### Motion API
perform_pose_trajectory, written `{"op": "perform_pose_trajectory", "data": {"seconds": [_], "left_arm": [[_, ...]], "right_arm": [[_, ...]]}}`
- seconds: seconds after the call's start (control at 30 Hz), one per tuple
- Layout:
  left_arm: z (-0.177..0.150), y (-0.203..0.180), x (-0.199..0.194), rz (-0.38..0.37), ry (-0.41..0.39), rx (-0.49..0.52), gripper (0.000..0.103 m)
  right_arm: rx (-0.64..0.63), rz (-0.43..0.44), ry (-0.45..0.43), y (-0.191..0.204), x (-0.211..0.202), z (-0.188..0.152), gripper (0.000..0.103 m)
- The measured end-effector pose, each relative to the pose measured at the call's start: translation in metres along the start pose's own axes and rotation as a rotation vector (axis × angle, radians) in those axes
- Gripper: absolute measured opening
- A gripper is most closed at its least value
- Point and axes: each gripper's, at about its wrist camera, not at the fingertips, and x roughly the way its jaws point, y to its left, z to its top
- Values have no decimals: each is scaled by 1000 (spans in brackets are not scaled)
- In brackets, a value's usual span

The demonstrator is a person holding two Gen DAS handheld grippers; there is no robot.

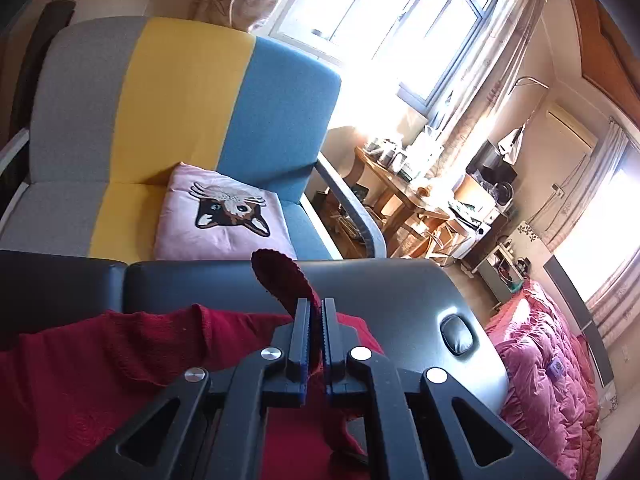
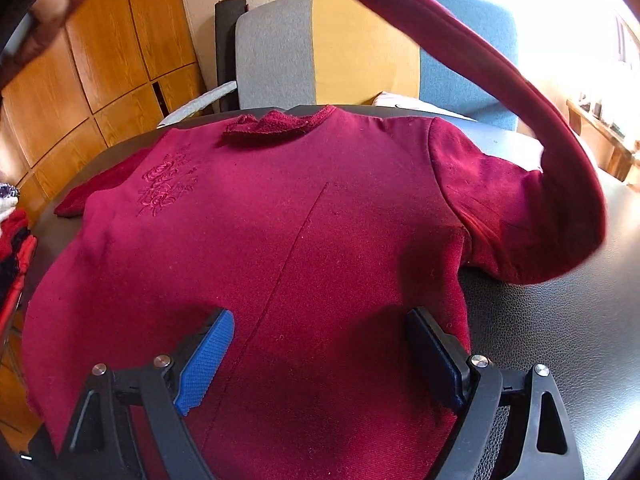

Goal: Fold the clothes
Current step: 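Grasp the other sleeve with the left gripper and fold it across the body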

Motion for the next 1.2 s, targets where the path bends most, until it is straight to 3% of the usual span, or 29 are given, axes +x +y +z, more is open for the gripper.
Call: {"op": "perform_pose_trajectory", "data": {"seconds": [0.13, 0.37, 0.43, 0.53, 0.67, 0.87, 1.0, 1.07, 1.1, 1.13, 1.2], "left_arm": [[-3, 41, -21, 49, -26, -45, 4], [-66, 96, -10, 66, 59, -150, 4], [-86, 104, 8, 31, 125, -191, 22], [-111, 108, 36, 5, 195, -251, 33], [-125, 103, 71, -12, 250, -289, 39], [-124, 98, 113, 50, 300, -268, 42], [-119, 88, 122, 59, 296, -238, 40], [-117, 81, 124, 65, 299, -201, 26], [-116, 75, 126, 82, 300, -163, 10], [-115, 68, 126, 98, 295, -123, 3], [-112, 60, 117, 89, 267, -91, 4]], "right_arm": [[-6, -7, 4, 0, 2, 1, 90], [-18, -19, 10, 3, 4, 2, 91], [-21, -21, 11, 4, 4, 2, 91], [-23, -23, 12, 5, 5, 2, 91], [-23, -20, 11, 5, 5, 1, 91], [-20, -6, 10, 4, 6, 1, 94], [-19, 2, 9, 4, 6, 1, 95], [-19, 5, 9, 4, 6, 0, 96], [-19, 6, 9, 4, 6, 0, 96], [-19, 7, 9, 5, 6, 0, 96], [-19, 7, 9, 5, 5, -1, 96]]}}
